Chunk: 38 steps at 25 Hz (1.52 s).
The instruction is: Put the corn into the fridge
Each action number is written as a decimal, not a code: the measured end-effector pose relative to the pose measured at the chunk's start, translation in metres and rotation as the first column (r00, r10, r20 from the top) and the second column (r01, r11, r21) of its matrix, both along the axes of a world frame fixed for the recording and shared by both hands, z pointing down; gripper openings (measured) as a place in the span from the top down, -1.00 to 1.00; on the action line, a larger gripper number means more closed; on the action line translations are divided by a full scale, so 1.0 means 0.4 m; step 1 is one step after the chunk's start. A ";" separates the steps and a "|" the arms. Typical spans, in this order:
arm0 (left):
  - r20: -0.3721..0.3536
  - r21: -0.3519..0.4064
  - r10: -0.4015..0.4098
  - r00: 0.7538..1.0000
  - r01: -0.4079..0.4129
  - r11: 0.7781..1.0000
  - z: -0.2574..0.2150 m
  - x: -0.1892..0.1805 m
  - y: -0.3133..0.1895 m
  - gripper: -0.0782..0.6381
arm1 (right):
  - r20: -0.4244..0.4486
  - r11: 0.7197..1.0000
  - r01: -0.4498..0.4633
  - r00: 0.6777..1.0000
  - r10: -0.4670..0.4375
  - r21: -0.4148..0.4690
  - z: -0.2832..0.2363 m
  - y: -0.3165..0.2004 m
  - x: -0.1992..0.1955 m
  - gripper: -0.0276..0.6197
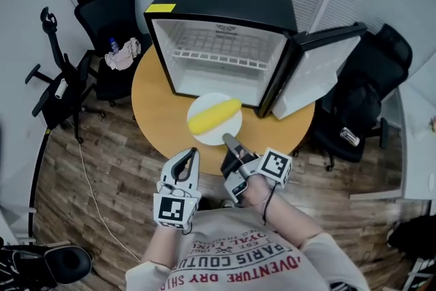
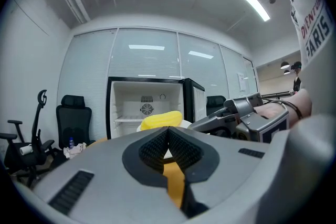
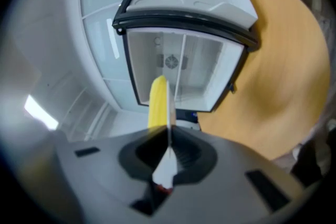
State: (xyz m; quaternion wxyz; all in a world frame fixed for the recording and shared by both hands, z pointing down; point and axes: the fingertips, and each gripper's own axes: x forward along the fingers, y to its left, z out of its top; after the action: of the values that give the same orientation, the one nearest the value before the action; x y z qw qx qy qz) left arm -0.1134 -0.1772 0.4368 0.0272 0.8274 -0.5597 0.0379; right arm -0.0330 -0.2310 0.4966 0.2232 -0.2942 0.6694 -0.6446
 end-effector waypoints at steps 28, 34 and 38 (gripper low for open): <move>0.080 0.058 0.405 0.911 -0.410 0.910 -0.016 -0.093 -0.491 0.70 | 0.010 0.918 -0.393 0.919 0.394 -0.048 -0.011 -0.452 -0.061 0.78; 0.052 0.058 0.486 0.872 -0.488 0.871 0.000 -0.084 -0.514 0.70 | 0.001 0.892 -0.446 0.894 0.447 -0.073 0.015 -0.488 -0.053 0.78; 0.043 0.048 0.512 0.858 -0.513 0.857 0.012 -0.082 -0.531 0.70 | 0.002 0.876 -0.473 0.880 0.475 -0.093 0.031 -0.507 -0.050 0.78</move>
State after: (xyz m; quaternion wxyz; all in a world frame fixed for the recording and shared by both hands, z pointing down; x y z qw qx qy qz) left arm -0.1461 -0.3895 0.4414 -0.0157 0.9462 -0.3208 0.0392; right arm -0.0531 -0.4339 0.5090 0.3691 -0.4508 0.5445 -0.6033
